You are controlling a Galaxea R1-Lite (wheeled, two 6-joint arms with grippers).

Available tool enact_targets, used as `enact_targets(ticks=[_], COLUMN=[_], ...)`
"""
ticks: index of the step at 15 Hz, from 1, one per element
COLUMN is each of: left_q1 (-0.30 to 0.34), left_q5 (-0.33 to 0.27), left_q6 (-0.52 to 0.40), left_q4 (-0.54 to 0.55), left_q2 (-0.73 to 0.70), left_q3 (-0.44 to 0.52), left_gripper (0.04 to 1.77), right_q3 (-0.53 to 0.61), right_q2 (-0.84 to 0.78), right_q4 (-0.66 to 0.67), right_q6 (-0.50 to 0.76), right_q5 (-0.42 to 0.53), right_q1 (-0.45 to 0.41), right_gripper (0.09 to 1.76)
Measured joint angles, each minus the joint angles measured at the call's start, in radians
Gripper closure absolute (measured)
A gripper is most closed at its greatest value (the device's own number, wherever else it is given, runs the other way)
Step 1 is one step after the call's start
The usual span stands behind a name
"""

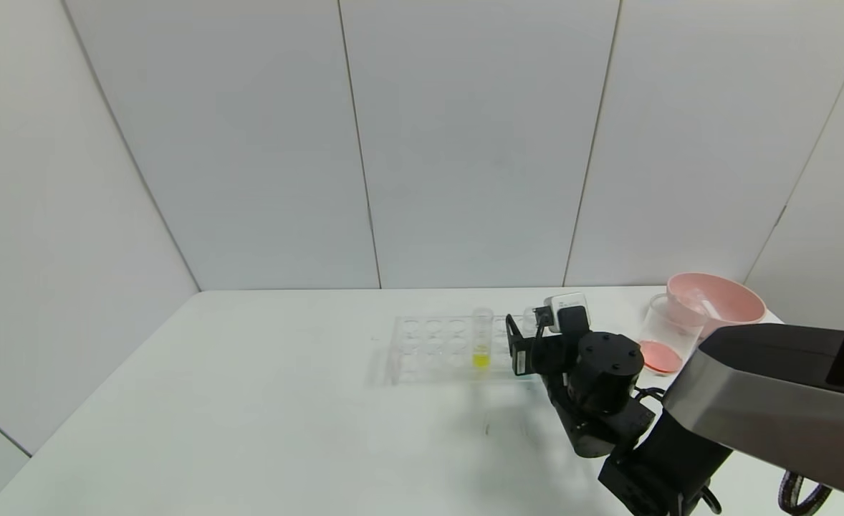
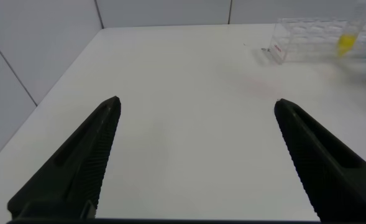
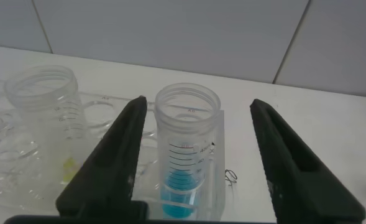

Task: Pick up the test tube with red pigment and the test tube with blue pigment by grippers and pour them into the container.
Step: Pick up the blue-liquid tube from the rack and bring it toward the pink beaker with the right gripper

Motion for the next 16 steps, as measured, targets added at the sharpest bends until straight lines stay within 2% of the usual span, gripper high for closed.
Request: enact_targets(ticks=[4, 5, 16], left_q1=[0.0, 0.0, 0.0], left_q5=[0.0, 0.0, 0.0], left_q6=[0.0, 0.0, 0.0], left_q4=[0.0, 0.0, 0.0], left_q2=[0.0, 0.0, 0.0], left_q3=[0.0, 0.0, 0.0], left_gripper=[0.05, 0.05, 0.05], right_q3=[0.003, 0.004, -0.006], right_q2=[-0.001, -0.001, -0.066], right_q4=[-0.003, -0.003, 0.001], right_q6=[0.0, 0.001, -0.032], right_q5=[-0.001, -0.002, 0.001], right_q1=[0.001, 0.002, -0.003], right_gripper=[1.08, 1.34, 1.34])
